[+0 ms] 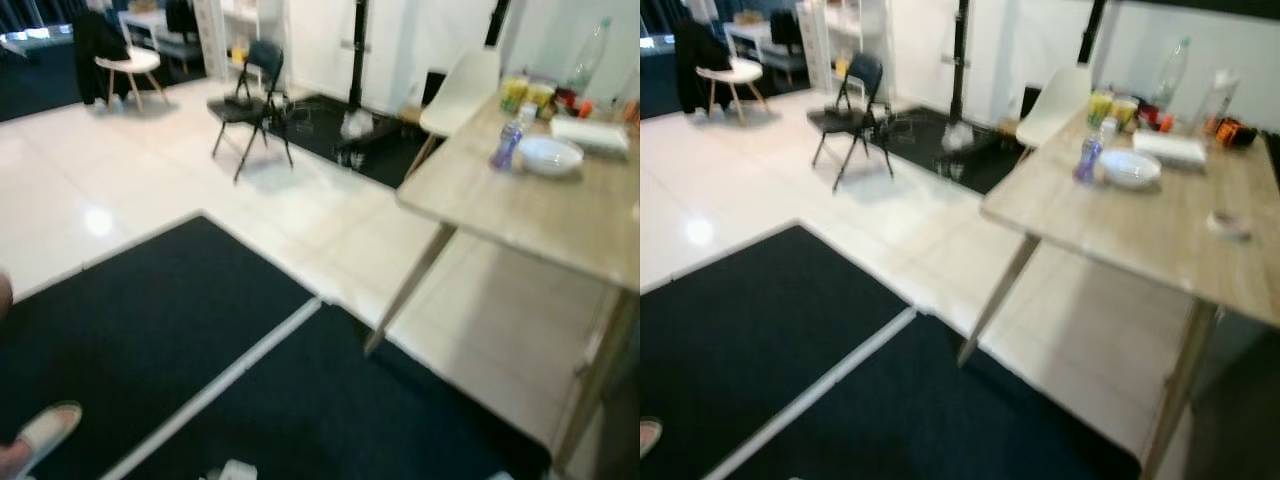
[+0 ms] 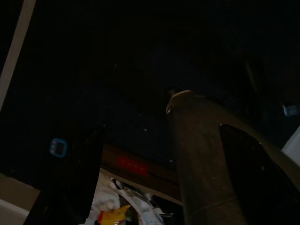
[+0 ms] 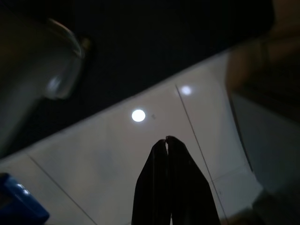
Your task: Restocking fridge
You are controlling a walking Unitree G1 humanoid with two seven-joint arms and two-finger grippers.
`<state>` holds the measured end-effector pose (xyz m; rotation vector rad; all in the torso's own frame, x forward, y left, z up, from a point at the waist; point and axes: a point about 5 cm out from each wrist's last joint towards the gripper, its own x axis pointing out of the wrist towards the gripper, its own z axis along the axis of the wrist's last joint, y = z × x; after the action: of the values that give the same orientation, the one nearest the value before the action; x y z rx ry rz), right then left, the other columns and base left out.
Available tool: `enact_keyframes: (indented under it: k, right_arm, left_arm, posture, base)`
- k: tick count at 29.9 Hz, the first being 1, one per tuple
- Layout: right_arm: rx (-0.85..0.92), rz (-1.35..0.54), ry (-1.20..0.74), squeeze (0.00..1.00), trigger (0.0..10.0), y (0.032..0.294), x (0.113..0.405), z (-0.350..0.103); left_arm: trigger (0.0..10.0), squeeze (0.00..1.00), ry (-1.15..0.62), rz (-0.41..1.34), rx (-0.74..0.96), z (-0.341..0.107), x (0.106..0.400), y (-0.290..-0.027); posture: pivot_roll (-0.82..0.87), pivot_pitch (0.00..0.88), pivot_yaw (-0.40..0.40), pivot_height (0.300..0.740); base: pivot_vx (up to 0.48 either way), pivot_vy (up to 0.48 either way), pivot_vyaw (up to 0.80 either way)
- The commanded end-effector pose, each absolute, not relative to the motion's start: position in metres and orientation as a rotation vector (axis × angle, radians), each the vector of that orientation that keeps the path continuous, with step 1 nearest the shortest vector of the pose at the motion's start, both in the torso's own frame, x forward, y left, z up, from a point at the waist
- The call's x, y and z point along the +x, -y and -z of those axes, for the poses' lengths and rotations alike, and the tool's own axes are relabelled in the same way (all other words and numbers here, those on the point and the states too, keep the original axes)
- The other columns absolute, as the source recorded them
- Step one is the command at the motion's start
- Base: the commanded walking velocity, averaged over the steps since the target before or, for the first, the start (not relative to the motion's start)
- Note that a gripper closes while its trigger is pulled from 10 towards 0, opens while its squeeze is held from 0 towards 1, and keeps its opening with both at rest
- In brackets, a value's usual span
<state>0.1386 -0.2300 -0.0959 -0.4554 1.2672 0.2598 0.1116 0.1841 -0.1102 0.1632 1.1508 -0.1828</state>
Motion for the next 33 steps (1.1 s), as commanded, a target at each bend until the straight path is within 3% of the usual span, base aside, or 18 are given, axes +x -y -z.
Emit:
enact_keyframes:
  k: [1,13,27,33]
  right_arm:
    - [-0.454,-0.244,-1.273,0.00,10.0,0.233,0.137,0.096]
    - [-0.459,-0.242,-1.258,0.00,10.0,0.235,0.144,0.093]
    - [-0.469,-0.242,-1.265,0.00,10.0,0.240,0.139,0.094]
    - [-0.468,-0.244,-1.258,0.00,10.0,0.237,0.142,0.093]
  left_arm:
    - [10.0,0.00,-1.231,0.210,0.145,0.117,0.094,-0.172]
    - [10.0,0.00,-1.219,0.224,0.142,0.116,0.101,-0.162]
    - [10.0,0.00,-1.232,0.202,0.162,0.115,0.096,-0.184]
    - [10.0,0.00,-1.229,0.209,0.160,0.116,0.096,-0.179]
  posture:
    - [-0.09,0.000,-0.035,0.740]
    - [-0.10,0.000,-0.036,0.740]
    - [-0.09,0.000,-0.036,0.740]
    - [-0.09,0.000,-0.036,0.740]
  base:
    - [0.266,0.000,0.00]
    - [0.266,0.000,0.00]
    - [0.263,0.000,0.00]
    - [0.264,0.000,0.00]
